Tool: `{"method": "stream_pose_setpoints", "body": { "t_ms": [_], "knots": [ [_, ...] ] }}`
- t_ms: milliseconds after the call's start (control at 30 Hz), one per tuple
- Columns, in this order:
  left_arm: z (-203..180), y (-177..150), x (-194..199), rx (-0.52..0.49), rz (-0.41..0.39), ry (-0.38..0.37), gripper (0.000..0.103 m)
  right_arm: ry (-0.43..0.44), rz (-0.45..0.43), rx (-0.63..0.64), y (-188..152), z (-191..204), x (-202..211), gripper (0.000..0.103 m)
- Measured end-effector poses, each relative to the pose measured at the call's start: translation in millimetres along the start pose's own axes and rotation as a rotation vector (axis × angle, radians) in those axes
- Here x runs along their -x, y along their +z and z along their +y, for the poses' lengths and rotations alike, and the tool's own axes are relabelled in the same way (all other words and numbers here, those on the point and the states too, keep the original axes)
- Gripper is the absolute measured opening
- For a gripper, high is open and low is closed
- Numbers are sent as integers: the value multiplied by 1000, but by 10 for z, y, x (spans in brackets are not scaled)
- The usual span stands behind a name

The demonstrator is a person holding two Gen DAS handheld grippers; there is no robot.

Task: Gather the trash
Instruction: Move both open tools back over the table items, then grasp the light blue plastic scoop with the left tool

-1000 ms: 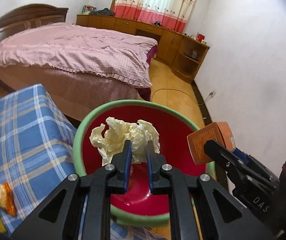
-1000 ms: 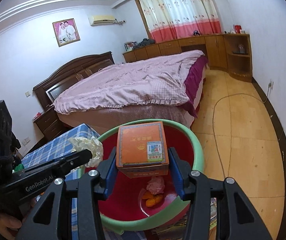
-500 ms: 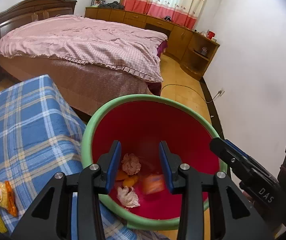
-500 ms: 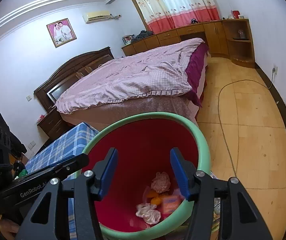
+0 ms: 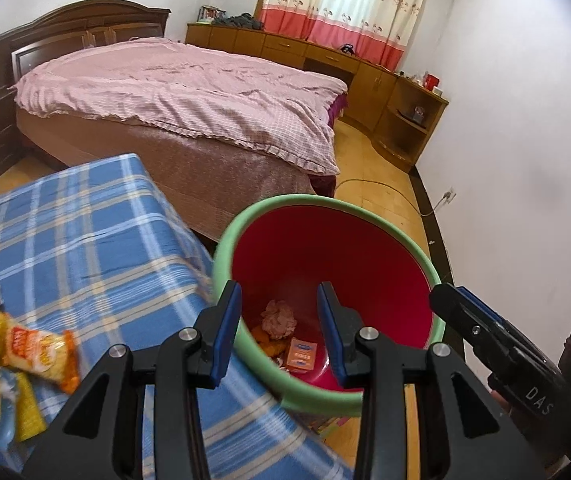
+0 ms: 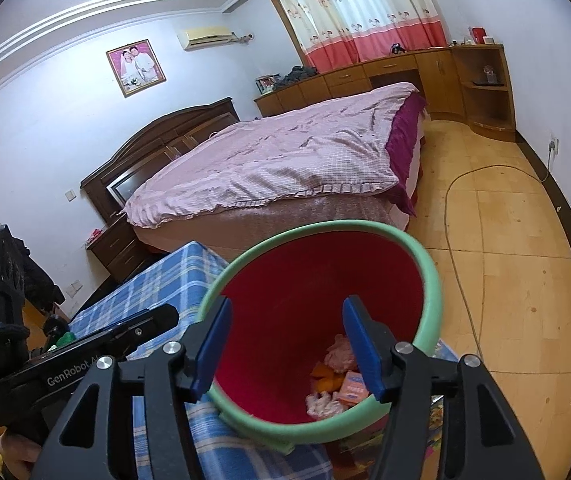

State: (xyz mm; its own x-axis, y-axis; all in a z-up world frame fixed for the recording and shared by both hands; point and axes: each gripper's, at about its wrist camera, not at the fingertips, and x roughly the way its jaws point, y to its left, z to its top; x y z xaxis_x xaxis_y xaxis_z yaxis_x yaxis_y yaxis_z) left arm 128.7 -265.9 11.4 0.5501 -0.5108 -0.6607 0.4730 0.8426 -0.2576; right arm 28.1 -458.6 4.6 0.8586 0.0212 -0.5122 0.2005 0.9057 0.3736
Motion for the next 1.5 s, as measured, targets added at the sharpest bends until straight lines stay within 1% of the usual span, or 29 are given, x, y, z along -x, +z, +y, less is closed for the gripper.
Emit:
{"method": "stream_pose_setpoints", "body": {
  "t_ms": [233, 367, 533, 767, 933, 1100, 1267, 1400, 1500],
  "knots": [
    [188, -92, 326, -3, -22, 36, 39, 22, -3, 2, -86, 243, 151, 63],
    [327, -152, 512, -8, -30, 70, 39, 26, 4, 10, -152, 409, 228, 65],
    [538, -255, 710, -11, -25, 133, 39, 41, 27, 12, -243, 594, 272, 65],
    [960, -435, 896, 33, 0, 214, 39, 63, 60, 27, -375, 882, 297, 67],
    [1218, -565, 917, 61, 28, 271, 39, 64, 75, 38, -449, 1006, 300, 69],
    [1459, -688, 832, 90, 74, 304, 39, 66, 98, 41, -501, 1090, 225, 69],
    [1588, -773, 708, 97, 112, 316, 39, 64, 125, 48, -552, 1148, 130, 69],
    [1647, -800, 640, 106, 126, 299, 36, 63, 141, 52, -578, 1168, 69, 69],
    [1667, -819, 574, 106, 139, 308, 36, 63, 151, 53, -590, 1174, 27, 69]
  ]
}}
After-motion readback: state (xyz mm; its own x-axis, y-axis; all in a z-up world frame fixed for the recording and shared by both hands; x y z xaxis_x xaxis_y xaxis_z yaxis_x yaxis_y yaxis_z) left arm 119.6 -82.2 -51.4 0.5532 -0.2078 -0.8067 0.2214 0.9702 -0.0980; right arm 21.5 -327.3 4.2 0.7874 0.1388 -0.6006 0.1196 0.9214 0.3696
